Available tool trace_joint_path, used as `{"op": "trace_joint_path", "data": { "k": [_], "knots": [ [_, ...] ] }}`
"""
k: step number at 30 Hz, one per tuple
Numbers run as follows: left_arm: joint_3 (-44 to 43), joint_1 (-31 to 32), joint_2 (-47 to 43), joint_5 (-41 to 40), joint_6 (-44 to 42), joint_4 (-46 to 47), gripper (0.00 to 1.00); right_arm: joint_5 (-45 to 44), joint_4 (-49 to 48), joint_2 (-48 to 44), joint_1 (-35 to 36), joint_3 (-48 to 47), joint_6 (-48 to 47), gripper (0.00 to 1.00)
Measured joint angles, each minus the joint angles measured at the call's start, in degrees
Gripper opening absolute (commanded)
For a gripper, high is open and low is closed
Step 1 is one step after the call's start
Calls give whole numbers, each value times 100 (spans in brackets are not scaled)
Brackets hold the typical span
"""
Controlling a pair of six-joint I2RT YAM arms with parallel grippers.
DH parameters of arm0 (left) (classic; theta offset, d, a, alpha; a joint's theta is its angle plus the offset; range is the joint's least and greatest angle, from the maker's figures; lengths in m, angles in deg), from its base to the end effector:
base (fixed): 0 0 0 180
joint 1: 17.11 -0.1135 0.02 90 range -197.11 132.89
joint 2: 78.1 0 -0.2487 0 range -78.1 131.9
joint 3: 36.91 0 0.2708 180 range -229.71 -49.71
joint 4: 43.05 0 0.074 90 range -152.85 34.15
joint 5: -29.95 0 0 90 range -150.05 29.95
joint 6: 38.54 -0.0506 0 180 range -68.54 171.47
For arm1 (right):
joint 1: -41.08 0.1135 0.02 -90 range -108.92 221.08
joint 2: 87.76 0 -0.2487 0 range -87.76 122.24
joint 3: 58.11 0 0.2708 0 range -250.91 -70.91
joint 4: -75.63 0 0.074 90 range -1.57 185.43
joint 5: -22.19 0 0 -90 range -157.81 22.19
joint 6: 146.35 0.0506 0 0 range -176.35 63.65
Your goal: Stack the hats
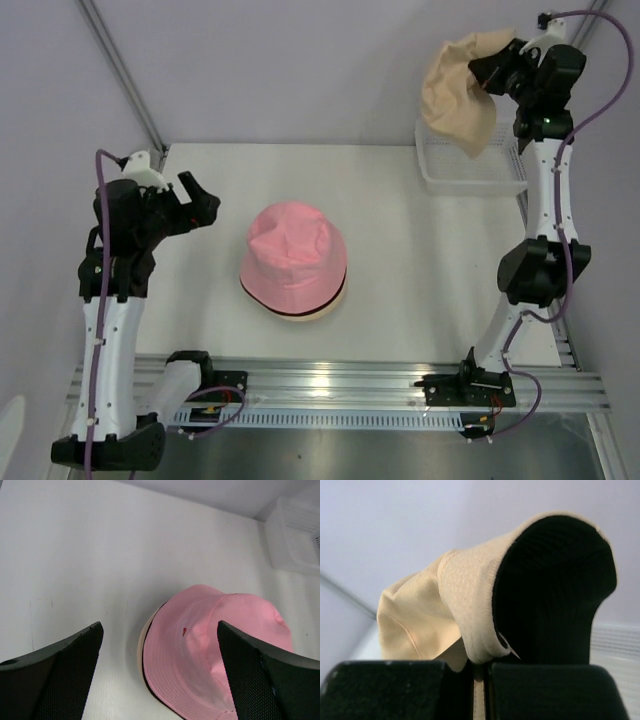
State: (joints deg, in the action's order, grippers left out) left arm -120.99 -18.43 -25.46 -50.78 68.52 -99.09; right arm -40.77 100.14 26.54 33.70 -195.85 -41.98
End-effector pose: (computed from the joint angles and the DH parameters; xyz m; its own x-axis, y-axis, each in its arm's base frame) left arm 0.2129 -0.0032 0.4008 -0.4341 -0.2996 -0.8496 -0.0038 0.9437 -0.3309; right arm 0.4887 -0.0401 0.4457 -0.1014 0.2360 -0.9664 -0.3212 0.9116 0.2564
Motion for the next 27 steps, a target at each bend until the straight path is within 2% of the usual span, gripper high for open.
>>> {"op": "trace_joint_path", "data": {
  "k": [2,5,9,14,16,20,27],
  "knots": [
    [-131,0,-179,98,-46,98,100,267,-160,-483,13,96,881,0],
    [-273,-4,-468,656,-55,402,100,568,-605,-1172,157,684,2065,0],
    [-590,157,-522,1547,2,809,99,358,-748,-1821,1123,1672,2938,0],
    [-909,833,-229,2118,92,1257,100,103,-922,-2144,2855,2846,3657,0],
    [-909,1097,-142,2256,146,1384,99,28,-994,-2201,3314,3132,3858,0],
    [-909,1506,42,2321,192,1547,99,-138,-1117,-2354,3825,3305,4124,0],
    [-909,1875,352,2055,190,1530,99,-271,-1506,-2841,4282,3298,4260,0]
  ]
}}
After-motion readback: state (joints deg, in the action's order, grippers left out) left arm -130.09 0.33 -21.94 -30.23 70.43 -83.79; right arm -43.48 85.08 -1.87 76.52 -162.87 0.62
